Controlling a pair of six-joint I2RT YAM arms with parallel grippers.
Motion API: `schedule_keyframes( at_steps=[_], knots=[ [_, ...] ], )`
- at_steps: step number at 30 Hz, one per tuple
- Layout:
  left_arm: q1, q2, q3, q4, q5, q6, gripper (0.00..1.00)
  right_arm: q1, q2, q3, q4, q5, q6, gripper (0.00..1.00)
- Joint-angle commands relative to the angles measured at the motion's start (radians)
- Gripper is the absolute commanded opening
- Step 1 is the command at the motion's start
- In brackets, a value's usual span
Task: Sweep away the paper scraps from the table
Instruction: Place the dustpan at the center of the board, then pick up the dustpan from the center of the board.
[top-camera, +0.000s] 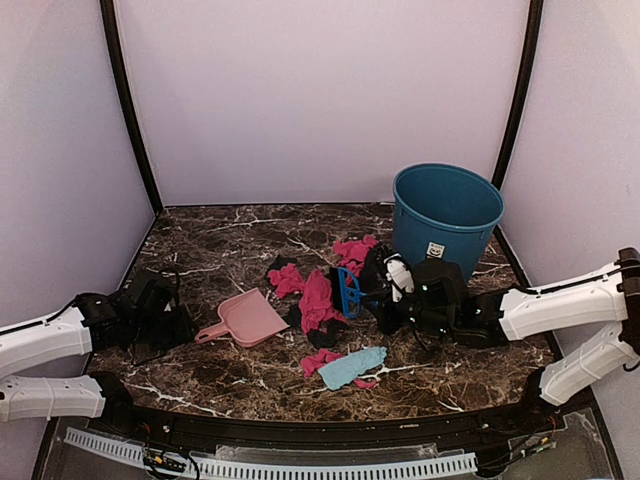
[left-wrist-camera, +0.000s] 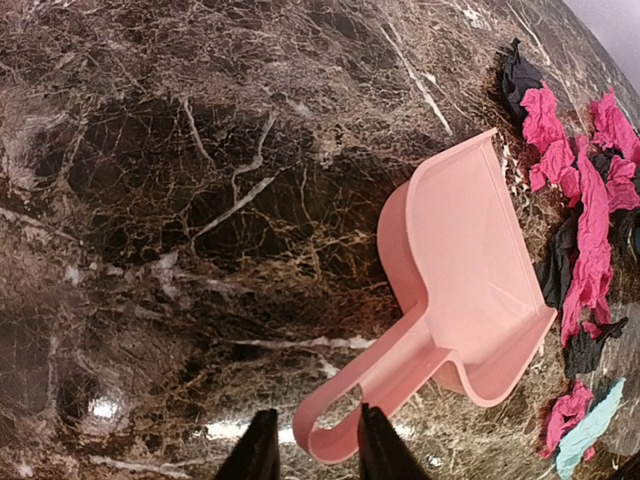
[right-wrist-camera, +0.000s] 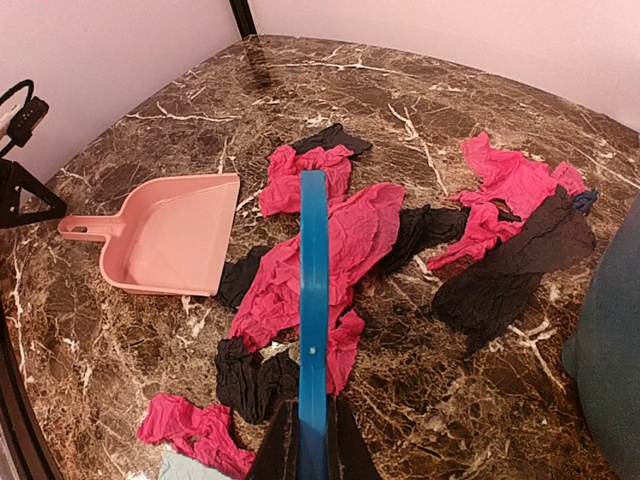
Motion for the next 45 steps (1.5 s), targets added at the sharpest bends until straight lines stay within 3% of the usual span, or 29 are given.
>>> schedule_keyframes(
  at_steps=[1, 10, 19, 32, 45],
  knots=[
    [0.005, -0.025, 0.037, 0.001, -0.014, 0.026, 0.32, -0.002, -0.027, -0.010, 0.048, -0.011, 0.010, 0.00],
    [0.005, -0.097, 0.073, -0.032, 0.025, 0.039, 0.61, -0.003, -0.047, -0.019, 0.050, -0.009, 0.010, 0.00],
    [0.005, -0.278, -0.025, 0.038, 0.084, -0.013, 0.91, -0.002, -0.055, -0.027, 0.060, -0.017, 0.011, 0.00],
    [0.007, -0.208, -0.140, 0.229, 0.172, -0.072, 0.95, 0.000, -0.077, -0.038, 0.064, -0.046, 0.022, 0.00],
    [0.013, -0.260, -0.238, 0.261, 0.120, -0.138, 0.92, -0.002, -0.084, -0.046, 0.066, -0.053, 0.028, 0.00]
  ],
)
